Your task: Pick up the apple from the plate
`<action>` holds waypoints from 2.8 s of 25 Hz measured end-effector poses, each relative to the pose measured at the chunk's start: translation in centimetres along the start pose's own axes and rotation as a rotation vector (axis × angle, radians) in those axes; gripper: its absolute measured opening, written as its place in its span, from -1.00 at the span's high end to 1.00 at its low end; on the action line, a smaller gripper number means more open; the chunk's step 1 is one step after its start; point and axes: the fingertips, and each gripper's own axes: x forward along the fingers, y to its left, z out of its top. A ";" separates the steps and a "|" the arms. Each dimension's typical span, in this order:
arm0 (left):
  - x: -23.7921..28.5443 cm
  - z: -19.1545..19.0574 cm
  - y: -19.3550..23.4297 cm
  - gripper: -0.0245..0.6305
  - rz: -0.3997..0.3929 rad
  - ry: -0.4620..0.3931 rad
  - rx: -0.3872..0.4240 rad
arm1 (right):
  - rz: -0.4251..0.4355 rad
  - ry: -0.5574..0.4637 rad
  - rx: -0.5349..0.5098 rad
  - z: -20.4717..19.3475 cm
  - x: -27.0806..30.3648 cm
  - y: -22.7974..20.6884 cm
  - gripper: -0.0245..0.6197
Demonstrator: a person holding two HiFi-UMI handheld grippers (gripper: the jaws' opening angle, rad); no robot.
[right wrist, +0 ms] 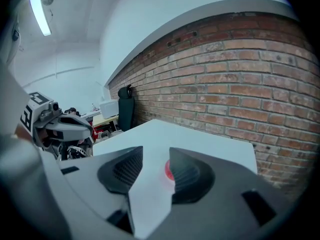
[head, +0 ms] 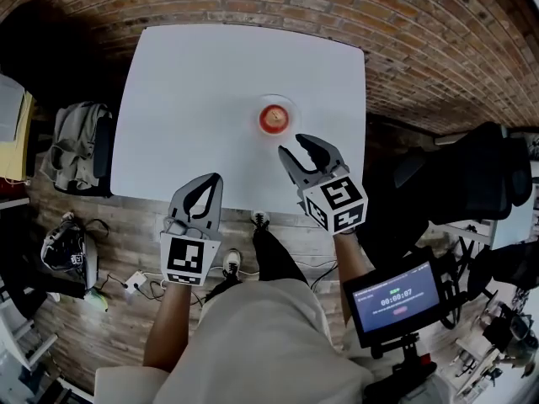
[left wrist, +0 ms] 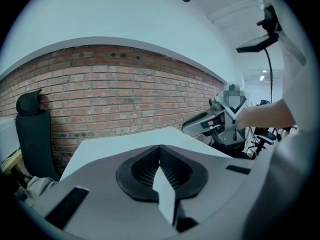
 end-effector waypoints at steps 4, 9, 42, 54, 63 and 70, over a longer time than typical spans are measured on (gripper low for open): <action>1.2 0.0 0.3 0.91 0.002 0.011 -0.005 | 0.008 0.022 0.004 -0.5 0.9 -0.7 0.43; 2.4 -0.6 0.5 0.91 0.002 0.033 -0.011 | 0.017 0.049 0.001 -1.1 2.0 -1.8 0.40; 5.3 -3.1 1.5 0.91 0.042 0.117 -0.054 | 0.117 0.185 -0.079 -4.5 8.6 -4.6 -0.01; 6.0 -3.0 2.2 0.91 0.063 0.112 -0.071 | 0.155 0.224 -0.100 -5.4 10.3 -4.3 -0.10; 6.5 -2.5 2.2 0.91 0.070 0.094 -0.067 | 0.147 0.253 -0.149 -6.2 11.0 -4.7 -0.22; 6.1 -3.3 2.0 0.91 0.071 0.109 -0.073 | 0.162 0.276 -0.167 -6.9 11.6 -4.4 -0.30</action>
